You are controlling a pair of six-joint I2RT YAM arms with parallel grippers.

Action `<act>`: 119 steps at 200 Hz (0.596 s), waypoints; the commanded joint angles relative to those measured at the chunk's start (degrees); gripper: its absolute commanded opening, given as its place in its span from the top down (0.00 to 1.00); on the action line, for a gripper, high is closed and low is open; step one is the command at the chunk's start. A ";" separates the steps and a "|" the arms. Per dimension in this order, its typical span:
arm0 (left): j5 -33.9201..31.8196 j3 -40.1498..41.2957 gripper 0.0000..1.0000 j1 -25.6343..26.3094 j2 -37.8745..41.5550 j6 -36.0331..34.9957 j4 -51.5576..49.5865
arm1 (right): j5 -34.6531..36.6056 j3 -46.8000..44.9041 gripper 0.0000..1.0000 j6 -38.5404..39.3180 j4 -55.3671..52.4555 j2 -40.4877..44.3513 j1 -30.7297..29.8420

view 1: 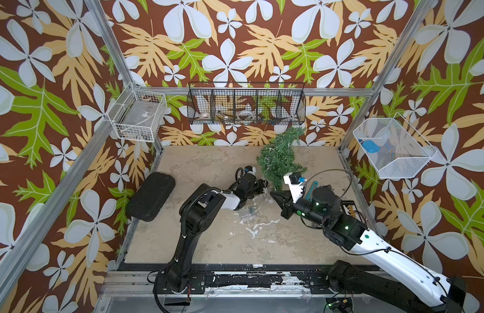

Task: Remove string lights from the small christmas tree
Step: Remove the light string from the Christmas tree.

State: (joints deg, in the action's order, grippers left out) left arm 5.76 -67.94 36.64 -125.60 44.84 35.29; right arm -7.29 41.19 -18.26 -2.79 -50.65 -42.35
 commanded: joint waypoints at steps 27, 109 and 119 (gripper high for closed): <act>-2.07 1.60 0.68 0.01 -0.86 -1.94 -21.41 | 6.59 -5.79 1.00 -4.57 10.27 -0.76 2.01; -2.16 1.77 0.68 0.01 -0.41 -1.64 -21.17 | 12.92 11.96 1.00 -4.00 11.39 -21.80 6.09; -2.16 1.70 0.68 -0.04 -0.51 -1.77 -21.19 | 12.65 13.22 1.00 -3.67 11.73 -23.35 6.12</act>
State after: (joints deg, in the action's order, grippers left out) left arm 5.58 -67.48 36.64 -124.70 44.82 35.59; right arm 5.67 51.96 -22.06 7.27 -71.33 -36.49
